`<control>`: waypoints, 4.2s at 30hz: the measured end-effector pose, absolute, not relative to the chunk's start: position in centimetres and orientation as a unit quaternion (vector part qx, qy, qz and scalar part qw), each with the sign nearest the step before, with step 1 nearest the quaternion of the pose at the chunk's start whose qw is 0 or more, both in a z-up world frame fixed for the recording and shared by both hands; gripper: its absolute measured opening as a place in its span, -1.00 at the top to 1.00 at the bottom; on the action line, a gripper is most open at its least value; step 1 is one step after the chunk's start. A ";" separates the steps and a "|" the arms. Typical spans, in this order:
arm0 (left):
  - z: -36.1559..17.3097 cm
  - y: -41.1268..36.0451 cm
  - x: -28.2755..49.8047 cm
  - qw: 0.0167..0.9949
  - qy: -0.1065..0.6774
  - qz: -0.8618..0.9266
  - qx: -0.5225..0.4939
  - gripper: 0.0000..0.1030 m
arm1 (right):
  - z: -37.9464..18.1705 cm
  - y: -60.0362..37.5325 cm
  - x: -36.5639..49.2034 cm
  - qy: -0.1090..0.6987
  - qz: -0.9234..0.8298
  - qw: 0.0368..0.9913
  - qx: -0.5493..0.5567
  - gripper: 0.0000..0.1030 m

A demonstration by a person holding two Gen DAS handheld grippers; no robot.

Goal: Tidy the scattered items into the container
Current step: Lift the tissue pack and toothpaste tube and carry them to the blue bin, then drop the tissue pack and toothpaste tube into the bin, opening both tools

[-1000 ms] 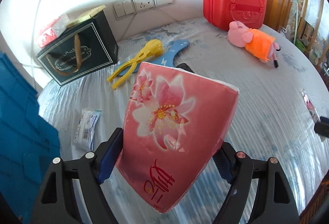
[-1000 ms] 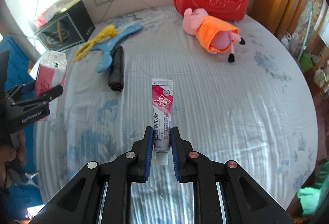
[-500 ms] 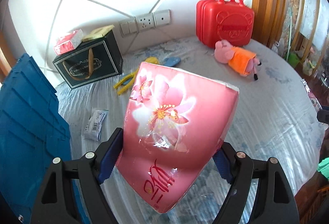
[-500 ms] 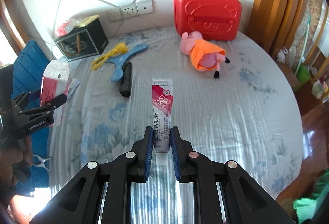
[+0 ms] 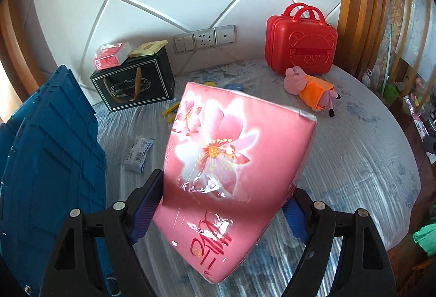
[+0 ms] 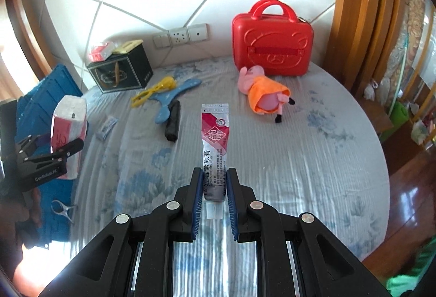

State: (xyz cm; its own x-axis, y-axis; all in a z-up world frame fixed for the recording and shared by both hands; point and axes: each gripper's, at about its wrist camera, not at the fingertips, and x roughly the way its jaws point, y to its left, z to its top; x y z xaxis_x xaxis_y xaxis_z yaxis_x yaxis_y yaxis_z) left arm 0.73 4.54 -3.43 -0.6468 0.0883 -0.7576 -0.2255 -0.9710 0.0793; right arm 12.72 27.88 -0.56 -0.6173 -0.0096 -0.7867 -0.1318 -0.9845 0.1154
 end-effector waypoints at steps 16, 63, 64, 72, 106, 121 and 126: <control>2.6 6.0 5.1 0.071 0.074 0.918 -0.382 -0.57 | 2.8 27.8 15.2 0.077 0.913 0.013 -0.400 0.67; 12.5 -8.5 8.4 0.115 0.067 0.938 -0.319 -0.57 | 7.6 11.3 13.1 0.077 0.929 -0.031 -0.362 0.67; 12.7 -9.6 8.3 0.116 0.064 0.938 -0.320 -0.57 | 7.8 10.3 13.0 0.076 0.929 -0.033 -0.361 0.67; 14.1 -17.5 7.9 0.103 0.045 0.944 -0.311 -0.57 | 9.3 1.7 11.3 0.057 0.932 -0.061 -0.353 0.67; 13.6 -42.5 6.1 -0.049 0.000 0.944 -0.326 -0.57 | 8.6 -26.1 6.5 -0.010 0.896 -0.231 -0.378 0.67; 13.3 -43.9 5.5 -0.055 0.001 0.941 -0.333 -0.57 | 8.1 -27.6 6.8 -0.023 0.890 -0.241 -0.386 0.67; 12.8 -43.4 4.8 -0.031 0.001 0.935 -0.353 -0.93 | 8.1 -27.7 6.7 -0.031 0.889 -0.240 -0.389 0.34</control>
State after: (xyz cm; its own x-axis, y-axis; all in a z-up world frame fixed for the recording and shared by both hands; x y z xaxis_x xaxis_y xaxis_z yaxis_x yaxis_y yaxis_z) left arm 4.75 -43.45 12.76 -0.7483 -0.0582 -0.6608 0.0569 -0.9981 0.0234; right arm 6.69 -27.74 8.05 -0.5817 -0.4035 -0.7063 0.4511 -0.8826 0.1327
